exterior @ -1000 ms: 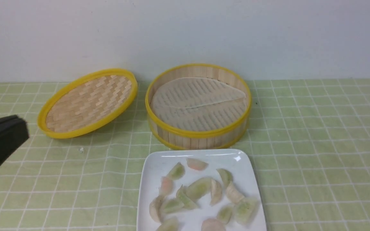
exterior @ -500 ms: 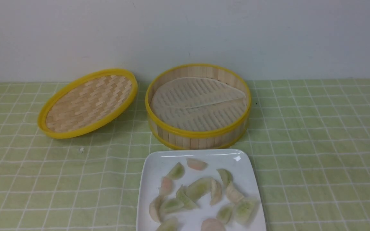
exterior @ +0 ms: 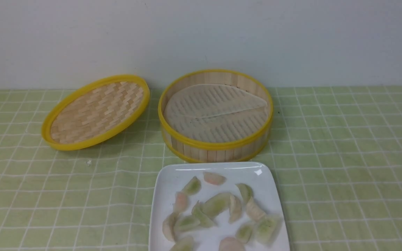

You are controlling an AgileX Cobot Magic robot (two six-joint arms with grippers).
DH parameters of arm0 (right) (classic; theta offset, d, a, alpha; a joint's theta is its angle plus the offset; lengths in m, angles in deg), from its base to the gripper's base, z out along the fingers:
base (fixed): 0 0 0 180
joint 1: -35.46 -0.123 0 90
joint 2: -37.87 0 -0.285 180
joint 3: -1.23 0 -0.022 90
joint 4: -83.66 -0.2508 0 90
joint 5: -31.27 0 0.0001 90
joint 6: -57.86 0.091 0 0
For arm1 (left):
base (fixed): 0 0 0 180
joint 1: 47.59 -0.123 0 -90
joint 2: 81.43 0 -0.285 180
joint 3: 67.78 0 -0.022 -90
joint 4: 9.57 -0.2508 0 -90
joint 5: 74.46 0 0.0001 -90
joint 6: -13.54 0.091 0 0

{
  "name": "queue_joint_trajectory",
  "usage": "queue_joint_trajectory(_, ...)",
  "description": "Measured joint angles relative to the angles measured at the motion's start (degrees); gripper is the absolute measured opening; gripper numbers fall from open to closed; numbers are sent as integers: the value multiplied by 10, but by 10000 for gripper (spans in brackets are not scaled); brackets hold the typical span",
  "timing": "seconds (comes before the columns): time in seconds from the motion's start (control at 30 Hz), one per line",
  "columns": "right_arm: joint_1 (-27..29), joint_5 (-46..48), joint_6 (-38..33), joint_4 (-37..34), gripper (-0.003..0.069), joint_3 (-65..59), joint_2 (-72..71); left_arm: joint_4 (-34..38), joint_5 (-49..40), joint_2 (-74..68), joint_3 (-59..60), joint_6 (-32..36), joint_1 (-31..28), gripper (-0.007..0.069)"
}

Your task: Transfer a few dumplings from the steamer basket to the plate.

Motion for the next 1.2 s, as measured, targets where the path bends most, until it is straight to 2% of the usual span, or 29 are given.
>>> queue_joint_trajectory(0.17,0,0,0,0,-15,0,0,-4,8,24,119,-11,-123,-6)
queue_joint_trajectory(0.33,0,0,0,0,-15,0,0,-5,8,24,192,-13,-189,-6)
queue_joint_trajectory(0.6,0,2,0,0,-15,0,0,-4,-29,24,197,-13,-194,-6)
queue_joint_trajectory(1.2,0,3,-1,0,-15,0,0,-4,-34,24,197,-13,-194,-6)
